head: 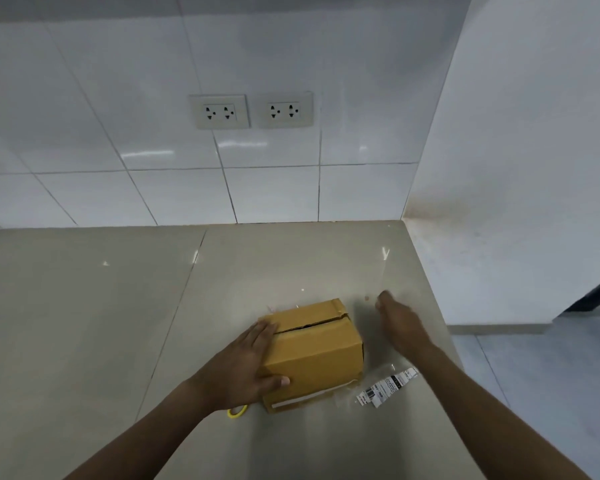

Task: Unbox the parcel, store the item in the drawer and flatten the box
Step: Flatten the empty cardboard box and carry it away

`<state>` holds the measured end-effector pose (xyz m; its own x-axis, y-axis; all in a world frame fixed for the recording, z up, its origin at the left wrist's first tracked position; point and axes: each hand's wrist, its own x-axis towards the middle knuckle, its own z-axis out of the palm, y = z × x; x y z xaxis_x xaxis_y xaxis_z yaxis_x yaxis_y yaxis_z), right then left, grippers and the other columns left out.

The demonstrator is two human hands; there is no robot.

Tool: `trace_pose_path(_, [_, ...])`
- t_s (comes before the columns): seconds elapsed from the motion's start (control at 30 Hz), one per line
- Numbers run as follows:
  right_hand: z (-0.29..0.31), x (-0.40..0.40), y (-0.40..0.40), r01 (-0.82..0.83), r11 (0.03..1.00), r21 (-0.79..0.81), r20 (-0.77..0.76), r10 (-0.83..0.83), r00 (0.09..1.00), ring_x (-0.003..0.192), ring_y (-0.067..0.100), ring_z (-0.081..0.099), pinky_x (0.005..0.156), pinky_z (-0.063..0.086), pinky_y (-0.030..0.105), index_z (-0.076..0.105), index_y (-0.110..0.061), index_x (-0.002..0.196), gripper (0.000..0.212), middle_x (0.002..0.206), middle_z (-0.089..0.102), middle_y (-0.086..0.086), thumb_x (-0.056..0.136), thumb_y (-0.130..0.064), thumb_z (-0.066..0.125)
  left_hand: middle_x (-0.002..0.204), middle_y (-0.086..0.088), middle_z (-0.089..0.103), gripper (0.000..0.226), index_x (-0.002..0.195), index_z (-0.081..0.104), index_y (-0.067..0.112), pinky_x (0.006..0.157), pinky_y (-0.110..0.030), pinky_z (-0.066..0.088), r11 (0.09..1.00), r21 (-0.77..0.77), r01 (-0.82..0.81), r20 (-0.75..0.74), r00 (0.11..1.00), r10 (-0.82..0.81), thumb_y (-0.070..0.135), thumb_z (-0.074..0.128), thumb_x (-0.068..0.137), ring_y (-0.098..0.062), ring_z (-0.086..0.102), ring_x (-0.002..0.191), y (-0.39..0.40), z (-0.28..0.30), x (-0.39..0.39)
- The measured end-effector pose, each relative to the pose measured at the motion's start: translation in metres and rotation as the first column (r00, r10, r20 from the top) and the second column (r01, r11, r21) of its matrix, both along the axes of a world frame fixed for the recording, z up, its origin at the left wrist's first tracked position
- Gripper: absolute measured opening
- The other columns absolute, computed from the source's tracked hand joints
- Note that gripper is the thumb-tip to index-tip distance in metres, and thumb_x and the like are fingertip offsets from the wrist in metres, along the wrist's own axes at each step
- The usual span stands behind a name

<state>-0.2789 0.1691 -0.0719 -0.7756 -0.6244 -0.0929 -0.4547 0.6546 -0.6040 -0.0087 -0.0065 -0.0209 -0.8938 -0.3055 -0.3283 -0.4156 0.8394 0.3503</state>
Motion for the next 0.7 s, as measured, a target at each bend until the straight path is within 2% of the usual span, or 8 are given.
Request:
trace_pose_path(0.07, [-0.014,0.007,-0.002,-0.139,0.985,0.100,-0.025,0.142,0.990,0.067,0.027,0.050,0.053,0.028,0.034,0.039,-0.013,0.083,0.010,0.073,0.055,0.012,0.091,-0.013,0.045,0.162,0.002,-0.003,0.112,0.154,-0.005,0.021,0.119,-0.027,0.009,1.000,-0.007,0.003,-0.001,1.000,-0.003,0.085,0.031,0.069,-0.012,-0.001,0.149,-0.001,-0.002,0.000])
trace_pose_path(0.13, [-0.025,0.010,0.000,-0.208,0.968,0.143,-0.134,0.227,0.965,0.064,0.032,0.055,0.053,0.028,0.032,0.045,-0.009,0.080,0.008,0.073,0.059,0.015,0.080,-0.002,0.050,0.162,0.002,-0.004,0.112,0.154,-0.005,0.022,0.119,-0.027,0.010,1.000,-0.004,-0.001,-0.003,1.000,0.001,0.085,0.031,0.069,-0.012,-0.002,0.149,-0.001,-0.003,0.000])
trace_pose_path(0.17, [-0.029,0.010,0.001,-0.256,0.956,0.140,-0.173,0.278,0.945,0.061,0.034,0.057,0.052,0.032,0.031,0.050,-0.008,0.076,0.004,0.069,0.060,0.014,0.080,-0.007,0.049,0.162,0.002,-0.004,0.113,0.154,-0.006,0.021,0.119,-0.027,0.009,1.000,-0.002,-0.003,-0.004,1.000,0.003,0.085,0.031,0.068,-0.012,-0.002,0.149,-0.001,-0.003,0.000])
trace_pose_path(0.23, [-0.036,0.010,0.002,-0.302,0.936,0.178,-0.309,0.345,0.886,0.062,0.032,0.059,0.057,0.043,0.034,0.055,-0.010,0.073,0.030,0.070,0.060,0.009,0.088,-0.031,0.039,0.162,0.003,-0.005,0.113,0.154,-0.007,0.022,0.118,-0.027,0.008,1.000,-0.004,-0.002,0.000,1.000,0.002,0.085,0.031,0.068,-0.011,-0.003,0.149,0.000,-0.002,0.000])
trace_pose_path(0.33, [-0.037,0.012,0.001,-0.226,0.949,0.221,-0.356,0.294,0.887,0.090,0.027,0.060,0.081,0.043,0.039,0.060,-0.018,0.095,0.058,0.100,0.064,0.001,0.089,-0.058,0.018,0.162,0.003,-0.006,0.107,0.154,-0.007,0.022,0.118,-0.026,0.008,1.000,-0.008,-0.005,0.002,1.000,0.005,0.079,0.038,0.074,-0.011,-0.002,0.149,0.002,0.001,0.000])
trace_pose_path(0.47, [-0.028,0.007,-0.004,-0.125,0.980,0.156,-0.279,0.165,0.946,0.117,0.021,0.049,0.098,0.032,0.042,0.059,-0.025,0.116,0.076,0.127,0.058,-0.004,0.083,-0.064,0.002,0.162,0.003,-0.005,0.107,0.154,-0.006,0.021,0.118,-0.027,0.009,1.000,-0.004,-0.008,0.004,1.000,0.008,0.078,0.038,0.075,-0.012,-0.001,0.149,0.002,0.003,0.000])
trace_pose_path(0.6, [-0.036,-0.004,-0.006,0.032,0.961,0.274,-0.313,0.057,0.948,0.136,0.027,0.033,0.105,0.027,0.051,0.046,-0.020,0.135,0.060,0.149,0.038,0.006,0.095,-0.056,0.021,0.162,0.003,-0.003,0.110,0.154,-0.005,0.021,0.118,-0.028,0.009,1.000,-0.005,-0.002,0.005,1.000,0.002,0.082,0.034,0.071,-0.012,-0.002,0.149,0.002,0.003,0.000])
trace_pose_path(0.7, [-0.044,-0.009,-0.005,-0.023,0.853,0.522,-0.299,0.208,0.931,0.137,0.028,0.031,0.102,0.029,0.060,0.035,-0.020,0.140,0.065,0.151,0.032,0.008,0.091,-0.061,0.023,0.163,0.002,-0.002,0.110,0.154,-0.003,0.021,0.118,-0.027,0.009,1.000,-0.019,-0.004,0.006,1.000,0.004,0.082,0.034,0.070,-0.013,-0.001,0.149,0.002,0.002,0.000])
